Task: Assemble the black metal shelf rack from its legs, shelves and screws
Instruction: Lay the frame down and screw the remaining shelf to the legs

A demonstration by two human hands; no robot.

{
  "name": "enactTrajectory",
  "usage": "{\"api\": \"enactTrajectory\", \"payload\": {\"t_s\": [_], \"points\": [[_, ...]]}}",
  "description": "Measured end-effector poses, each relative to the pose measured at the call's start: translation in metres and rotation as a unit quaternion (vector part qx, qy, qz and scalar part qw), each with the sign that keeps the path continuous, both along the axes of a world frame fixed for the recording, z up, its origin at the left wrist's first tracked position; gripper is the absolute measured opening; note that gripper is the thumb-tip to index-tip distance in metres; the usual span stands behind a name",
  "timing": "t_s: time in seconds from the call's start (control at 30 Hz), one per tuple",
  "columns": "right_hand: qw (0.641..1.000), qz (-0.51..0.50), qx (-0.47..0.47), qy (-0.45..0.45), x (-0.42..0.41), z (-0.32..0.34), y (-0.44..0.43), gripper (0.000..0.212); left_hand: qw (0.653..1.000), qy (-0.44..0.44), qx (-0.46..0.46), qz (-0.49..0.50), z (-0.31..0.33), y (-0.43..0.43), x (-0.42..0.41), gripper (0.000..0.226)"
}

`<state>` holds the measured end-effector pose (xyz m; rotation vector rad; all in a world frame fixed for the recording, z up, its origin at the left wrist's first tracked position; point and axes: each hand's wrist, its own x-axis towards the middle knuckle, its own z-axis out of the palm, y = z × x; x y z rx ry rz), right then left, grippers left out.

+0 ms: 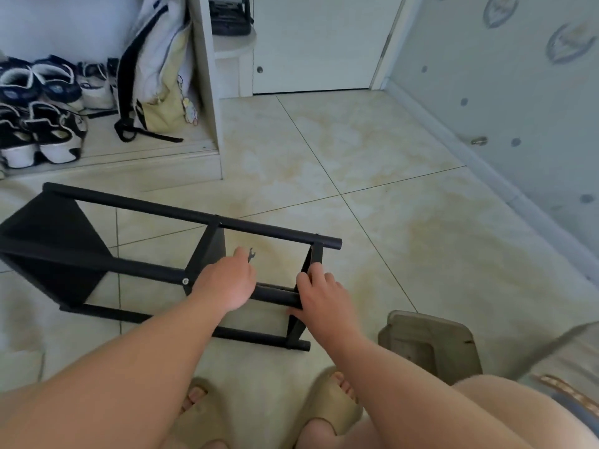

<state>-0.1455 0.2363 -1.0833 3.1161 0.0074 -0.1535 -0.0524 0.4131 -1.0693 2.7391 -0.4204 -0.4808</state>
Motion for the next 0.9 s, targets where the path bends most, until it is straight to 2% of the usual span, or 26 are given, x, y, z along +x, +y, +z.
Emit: {"api": "enactTrajectory", "payload": {"t_s": [0.23, 0.47, 0.6, 0.7, 0.8, 0.9], "points": [[0.996, -0.017, 0.07, 0.049, -0.035, 0.0, 0.006, 0.04, 1.0, -0.004, 0.021, 0.02, -0.008, 0.005, -0.041, 0.017], [0.986, 0.022, 0.078, 0.144, -0.061, 0.023, 0.005, 0.041, 0.999, 0.051, 0.019, 0.002, -0.001, 0.015, -0.065, 0.017], [0.983, 0.066, 0.036, 0.167, -0.071, 0.032, -0.001, 0.068, 0.996, 0.091, 0.011, 0.003, -0.003, 0.019, -0.075, 0.014], [0.987, 0.086, -0.022, 0.132, -0.069, 0.035, -0.01, 0.098, 0.993, 0.117, -0.002, 0.013, -0.006, 0.024, -0.072, 0.014], [0.985, 0.075, -0.047, 0.146, -0.06, 0.036, -0.019, 0.132, 0.988, 0.152, 0.006, 0.007, -0.008, 0.026, -0.068, 0.012], [0.979, 0.085, -0.071, 0.173, -0.049, 0.031, -0.024, 0.147, 0.986, 0.167, 0.023, -0.007, -0.009, 0.023, -0.066, 0.01]]}}
